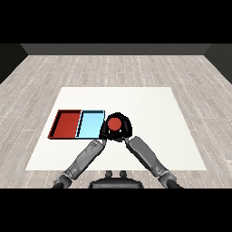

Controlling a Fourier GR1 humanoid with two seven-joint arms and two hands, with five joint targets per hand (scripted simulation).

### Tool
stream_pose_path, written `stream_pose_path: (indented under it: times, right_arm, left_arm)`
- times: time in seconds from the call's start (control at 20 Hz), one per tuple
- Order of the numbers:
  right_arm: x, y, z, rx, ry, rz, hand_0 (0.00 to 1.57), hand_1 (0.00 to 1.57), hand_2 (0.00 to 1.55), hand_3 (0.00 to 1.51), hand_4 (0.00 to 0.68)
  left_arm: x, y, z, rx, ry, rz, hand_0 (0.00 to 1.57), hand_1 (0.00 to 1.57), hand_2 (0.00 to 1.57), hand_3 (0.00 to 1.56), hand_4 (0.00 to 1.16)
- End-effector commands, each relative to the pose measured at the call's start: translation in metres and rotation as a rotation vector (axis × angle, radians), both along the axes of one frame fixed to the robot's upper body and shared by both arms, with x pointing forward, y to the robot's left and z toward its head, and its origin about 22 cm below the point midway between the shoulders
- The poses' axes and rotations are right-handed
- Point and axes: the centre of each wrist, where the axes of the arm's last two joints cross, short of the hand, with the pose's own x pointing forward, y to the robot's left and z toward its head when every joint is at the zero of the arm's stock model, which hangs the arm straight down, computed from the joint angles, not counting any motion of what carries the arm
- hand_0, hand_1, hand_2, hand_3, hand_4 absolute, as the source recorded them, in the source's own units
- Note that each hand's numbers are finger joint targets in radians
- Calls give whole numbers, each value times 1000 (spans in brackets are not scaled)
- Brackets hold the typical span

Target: Pick the red can and put it in the red box

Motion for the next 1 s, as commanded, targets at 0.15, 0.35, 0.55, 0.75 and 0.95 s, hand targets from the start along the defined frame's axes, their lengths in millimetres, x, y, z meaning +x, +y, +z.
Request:
stream_pose_path:
  times: [0.15,0.35,0.55,0.75,0.95]
  right_arm:
    - [0,8,17,9,-10,25,1516,1516,1459,1396,549]
    - [5,-7,-6,75,22,74,1402,1402,1408,1370,471]
    - [-10,4,7,39,-19,73,0,0,0,0,0]
    - [-16,18,13,47,-14,69,0,0,0,0,0]
    - [-9,-10,30,15,-57,40,0,0,0,0,0]
  left_arm:
    - [-3,-11,7,-59,8,-16,1571,1571,1528,1424,885]
    - [-12,-13,12,-66,1,1,1571,1571,1546,1469,1025]
    - [-3,-12,6,-55,-10,-20,1571,1571,1569,1491,1140]
    - [0,-16,12,-43,-15,-26,1571,1571,1569,1491,1140]
    - [-10,-10,9,-40,-28,-8,1571,1571,1571,1486,1148]
